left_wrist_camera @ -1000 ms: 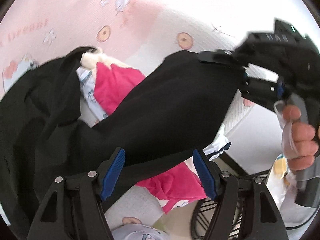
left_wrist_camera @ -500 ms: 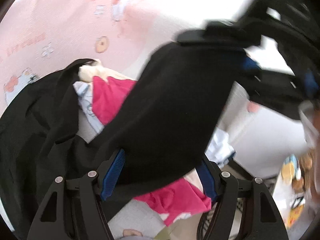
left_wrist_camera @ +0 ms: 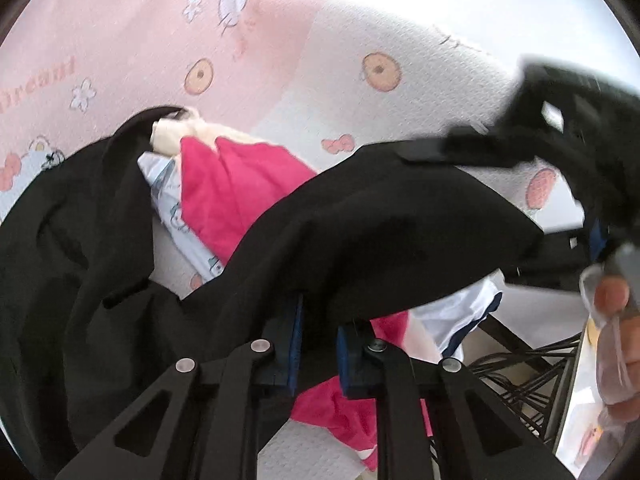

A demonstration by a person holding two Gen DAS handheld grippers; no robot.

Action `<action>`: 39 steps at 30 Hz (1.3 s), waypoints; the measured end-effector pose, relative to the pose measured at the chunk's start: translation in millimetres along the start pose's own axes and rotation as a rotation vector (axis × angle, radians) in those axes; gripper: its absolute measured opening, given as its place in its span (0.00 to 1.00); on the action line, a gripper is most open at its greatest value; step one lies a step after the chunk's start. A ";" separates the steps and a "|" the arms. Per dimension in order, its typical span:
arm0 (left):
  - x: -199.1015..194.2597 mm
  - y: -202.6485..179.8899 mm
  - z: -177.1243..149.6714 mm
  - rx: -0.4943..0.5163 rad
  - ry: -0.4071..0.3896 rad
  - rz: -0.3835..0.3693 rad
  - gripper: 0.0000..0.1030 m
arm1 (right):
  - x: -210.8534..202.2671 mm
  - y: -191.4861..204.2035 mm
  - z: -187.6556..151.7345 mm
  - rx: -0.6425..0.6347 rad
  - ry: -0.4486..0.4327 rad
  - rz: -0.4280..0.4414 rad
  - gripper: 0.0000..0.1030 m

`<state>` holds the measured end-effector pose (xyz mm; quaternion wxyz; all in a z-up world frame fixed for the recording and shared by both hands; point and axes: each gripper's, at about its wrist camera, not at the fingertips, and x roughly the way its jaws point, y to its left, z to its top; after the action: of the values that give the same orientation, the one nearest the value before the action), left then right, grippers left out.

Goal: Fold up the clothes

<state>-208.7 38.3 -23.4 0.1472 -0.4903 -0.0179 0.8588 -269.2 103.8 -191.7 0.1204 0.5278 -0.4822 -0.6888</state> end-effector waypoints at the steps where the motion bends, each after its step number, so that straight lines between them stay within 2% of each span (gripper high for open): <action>1: 0.8 4.0 -1.6 -0.007 -0.001 0.013 0.12 | -0.9 -11.1 -1.2 0.039 -0.001 0.020 0.52; 8: 3.8 43.1 -10.2 -0.076 0.009 0.114 0.12 | -18.8 -71.4 -8.0 0.253 -0.066 0.107 0.54; 12: 4.0 74.0 -20.7 -0.149 0.046 0.163 0.12 | -18.4 -67.3 -6.6 0.247 -0.089 0.134 0.55; 17: 4.2 95.8 -33.5 -0.147 0.074 0.243 0.12 | -1.1 -42.9 -3.1 0.156 -0.093 0.095 0.55; 21: 7.2 116.2 -40.7 -0.198 0.101 0.257 0.12 | 25.5 -32.6 -1.5 0.166 -0.092 0.102 0.55; 27: 11.1 127.9 -48.0 -0.218 0.108 0.238 0.13 | 37.6 -36.6 -1.3 0.204 -0.190 0.097 0.54; 28: 10.9 127.1 -48.2 -0.217 0.107 0.235 0.13 | 37.2 -35.6 -2.7 0.199 -0.207 0.090 0.45; 29: 10.2 124.9 -47.3 -0.217 0.106 0.234 0.13 | 36.3 -31.9 -2.5 0.174 -0.223 0.067 0.30; 32: 6.4 116.4 -44.1 -0.216 0.098 0.223 0.12 | 28.1 -16.1 2.1 0.076 -0.306 -0.029 0.10; 33: 2.5 110.1 -42.1 -0.208 0.090 0.205 0.12 | 23.8 -9.7 4.1 0.045 -0.336 -0.065 0.09; 39: -19.0 65.8 -26.6 -0.142 0.051 0.139 0.12 | -29.9 49.2 22.7 -0.160 -0.545 -0.149 0.06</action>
<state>-192.6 -32.8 -32.8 0.0525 -0.5213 -0.0407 0.8508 -292.9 111.3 -135.0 -0.0231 0.3458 -0.4008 -0.8480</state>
